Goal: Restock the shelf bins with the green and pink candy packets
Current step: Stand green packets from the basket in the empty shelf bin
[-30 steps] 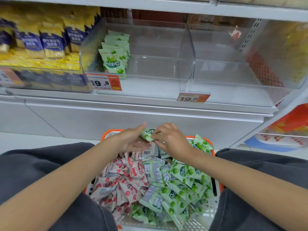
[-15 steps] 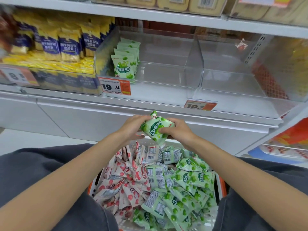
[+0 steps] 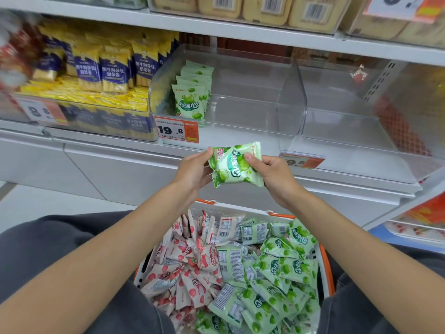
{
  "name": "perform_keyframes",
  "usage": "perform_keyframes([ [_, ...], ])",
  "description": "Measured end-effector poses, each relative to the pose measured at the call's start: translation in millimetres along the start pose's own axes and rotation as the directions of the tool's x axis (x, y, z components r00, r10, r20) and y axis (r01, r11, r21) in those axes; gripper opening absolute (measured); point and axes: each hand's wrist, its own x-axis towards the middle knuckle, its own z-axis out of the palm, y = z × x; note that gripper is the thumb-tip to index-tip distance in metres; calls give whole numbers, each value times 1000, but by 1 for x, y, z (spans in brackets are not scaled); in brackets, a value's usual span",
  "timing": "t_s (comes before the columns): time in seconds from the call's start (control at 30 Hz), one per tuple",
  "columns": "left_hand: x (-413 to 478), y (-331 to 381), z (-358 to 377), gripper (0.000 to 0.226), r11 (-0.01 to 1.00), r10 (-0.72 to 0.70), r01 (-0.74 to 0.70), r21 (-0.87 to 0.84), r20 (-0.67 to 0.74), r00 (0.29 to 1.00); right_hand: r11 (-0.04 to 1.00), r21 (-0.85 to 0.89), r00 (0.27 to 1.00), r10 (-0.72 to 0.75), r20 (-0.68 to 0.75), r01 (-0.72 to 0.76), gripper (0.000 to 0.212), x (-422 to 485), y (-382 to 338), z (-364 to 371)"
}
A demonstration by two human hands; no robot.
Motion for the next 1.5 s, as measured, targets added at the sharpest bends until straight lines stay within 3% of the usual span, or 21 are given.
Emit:
perform_keyframes([
  [0.03,0,4,0,17,999,27,-27,23,-13,1000,1000,-10,1000,-6,23,6,68,1,-3,0],
  [0.17,5,23,-11,29,981,172,-160,113,-112,979,996,-63,990,-46,132,55,16,1,-17,-1],
  [0.27,10,37,-23,45,941,282,-253,223,-106,954,992,-39,992,-117,40,119,9,10,-32,4],
  [0.37,10,61,-22,31,942,319,-300,153,-120,940,954,-177,969,-246,10,244,19,29,-63,15],
  [0.5,20,92,-32,35,922,352,-314,228,-150,924,802,-417,867,-495,-63,427,24,65,-113,32],
  [0.6,33,103,-50,47,900,365,-279,335,-227,903,583,-659,774,-633,-1,476,12,95,-138,47],
  [0.67,39,107,-56,49,923,312,-223,312,-272,910,478,-755,783,-617,76,449,14,115,-139,62],
  [0.8,45,112,-58,43,964,188,-120,236,-292,938,388,-843,873,-454,177,372,17,154,-117,97],
  [0.9,46,114,-56,40,974,151,-93,204,-290,945,438,-853,929,-345,132,284,19,170,-100,114],
  [1.03,46,112,-50,40,971,160,-106,216,-248,956,668,-730,960,-273,-58,146,34,171,-90,121],
  [1.1,46,111,-48,41,971,159,-107,212,-247,956,774,-633,981,-141,-136,24,48,173,-89,119],
  [1.2,46,111,-47,40,972,162,-109,208,-257,953,796,-579,982,101,-160,-176,74,178,-87,120],
  [1.27,46,110,-47,39,973,157,-105,206,-258,953,772,-591,972,172,-160,-234,72,178,-86,121],
  [1.33,46,109,-48,38,973,151,-98,209,-257,954,752,-617,971,136,-196,-230,77,179,-87,123],
  [1.5,46,108,-48,39,973,145,-91,212,-254,956,720,-692,971,-195,-137,47,86,183,-85,133],
])
